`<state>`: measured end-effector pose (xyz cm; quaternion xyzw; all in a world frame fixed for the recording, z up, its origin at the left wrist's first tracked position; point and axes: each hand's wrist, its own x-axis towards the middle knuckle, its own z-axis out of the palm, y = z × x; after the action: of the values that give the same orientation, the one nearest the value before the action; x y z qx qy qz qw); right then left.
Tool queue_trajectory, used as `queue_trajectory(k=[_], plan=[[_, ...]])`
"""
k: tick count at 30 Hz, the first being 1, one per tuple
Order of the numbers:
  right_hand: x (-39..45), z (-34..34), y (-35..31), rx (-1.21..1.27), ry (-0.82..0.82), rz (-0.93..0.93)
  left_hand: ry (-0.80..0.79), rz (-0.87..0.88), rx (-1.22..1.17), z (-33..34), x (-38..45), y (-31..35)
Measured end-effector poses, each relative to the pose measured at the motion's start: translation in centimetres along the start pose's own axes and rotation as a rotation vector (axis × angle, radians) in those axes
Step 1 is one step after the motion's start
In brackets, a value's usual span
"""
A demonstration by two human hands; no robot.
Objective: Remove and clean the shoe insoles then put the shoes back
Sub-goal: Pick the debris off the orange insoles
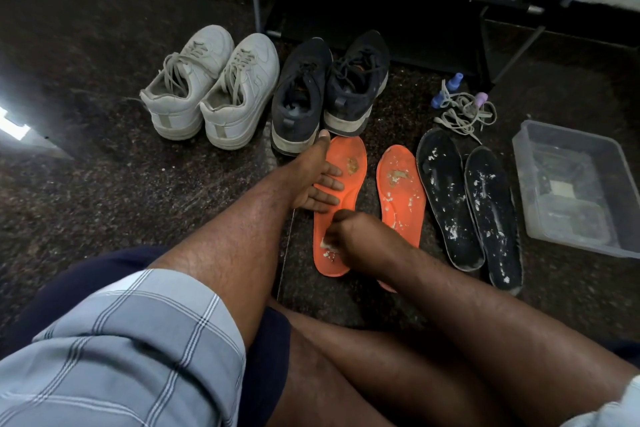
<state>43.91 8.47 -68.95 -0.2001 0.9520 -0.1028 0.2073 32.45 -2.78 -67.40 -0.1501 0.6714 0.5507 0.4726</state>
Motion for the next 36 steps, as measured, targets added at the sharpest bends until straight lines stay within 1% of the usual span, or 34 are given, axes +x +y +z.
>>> queue_trajectory(k=[4,5,10,13,15,18,26,31,34,36], plan=[[0.1,-1.5,0.4,0.036,0.221,0.113,-0.005,-0.004,-0.008,0.1,0.0,0.0],[0.0,-1.9,0.4,0.057,0.237,0.134,-0.007,-0.007,-0.017,0.0,0.0,0.0],[-0.4,-2.1,0.6,0.08,0.216,0.111,-0.001,0.0,-0.024,0.0,-0.2,0.1],[0.0,-1.8,0.2,0.003,0.091,0.078,0.004,0.005,-0.021,0.1,-0.2,0.1],[-0.1,-1.7,-0.2,-0.013,0.046,0.076,0.01,0.006,-0.009,0.1,-0.2,0.1],[-0.5,-1.5,-0.6,0.054,0.051,0.045,0.021,0.001,-0.006,0.1,-0.2,0.1],[-0.6,-0.5,-0.9,-0.107,0.026,-0.071,0.022,0.0,0.001,0.1,-0.2,0.1],[-1.0,-0.2,-0.9,-0.096,0.055,-0.107,0.021,0.002,0.0,0.0,-0.1,0.1],[-1.3,0.0,-1.5,-0.107,-0.003,-0.154,0.018,0.001,0.004,0.0,-0.2,0.1],[-1.7,0.4,-1.6,-0.125,0.003,-0.212,0.016,0.001,0.004,0.0,-0.2,0.1]])
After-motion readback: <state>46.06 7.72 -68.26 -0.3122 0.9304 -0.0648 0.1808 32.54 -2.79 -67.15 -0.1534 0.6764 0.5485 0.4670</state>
